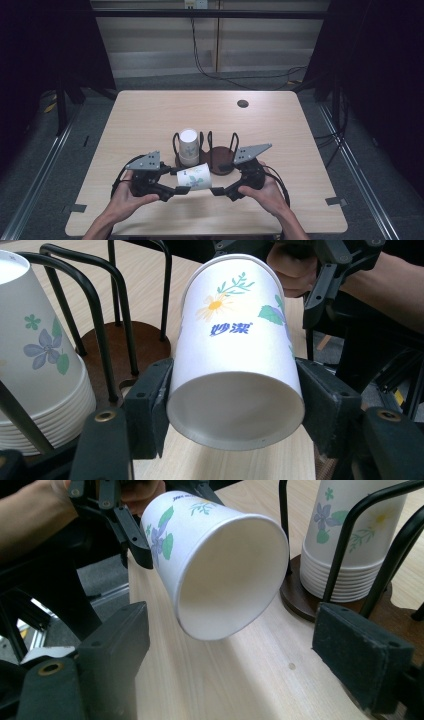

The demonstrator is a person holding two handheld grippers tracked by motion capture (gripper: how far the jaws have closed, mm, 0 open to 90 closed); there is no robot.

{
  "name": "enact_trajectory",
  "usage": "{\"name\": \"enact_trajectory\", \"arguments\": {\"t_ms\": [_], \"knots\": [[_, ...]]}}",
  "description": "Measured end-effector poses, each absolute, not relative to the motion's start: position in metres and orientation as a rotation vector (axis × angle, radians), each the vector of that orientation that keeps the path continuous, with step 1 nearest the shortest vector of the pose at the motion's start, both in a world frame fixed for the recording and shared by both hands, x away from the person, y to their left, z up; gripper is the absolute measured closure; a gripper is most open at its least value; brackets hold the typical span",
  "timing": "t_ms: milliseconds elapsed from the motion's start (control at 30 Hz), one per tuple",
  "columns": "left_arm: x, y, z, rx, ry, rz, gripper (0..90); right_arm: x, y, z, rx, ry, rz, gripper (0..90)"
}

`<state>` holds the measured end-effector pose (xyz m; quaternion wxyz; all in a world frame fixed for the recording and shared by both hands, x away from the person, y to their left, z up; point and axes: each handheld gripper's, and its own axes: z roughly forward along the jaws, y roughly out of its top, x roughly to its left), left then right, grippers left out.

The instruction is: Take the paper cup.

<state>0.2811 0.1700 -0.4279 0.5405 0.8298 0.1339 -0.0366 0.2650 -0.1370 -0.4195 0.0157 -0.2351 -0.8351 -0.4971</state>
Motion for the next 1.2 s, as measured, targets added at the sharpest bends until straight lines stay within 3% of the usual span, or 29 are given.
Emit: {"name": "enact_trajectory", "arguments": {"t_ms": [1200], "knots": [[0.2756,0.1644,-0.4193,1.871,0.225,-0.133,36.0,0.2633,-0.1333,-0.4148,-0.623,-2.442,-1.729,13.6]]}}
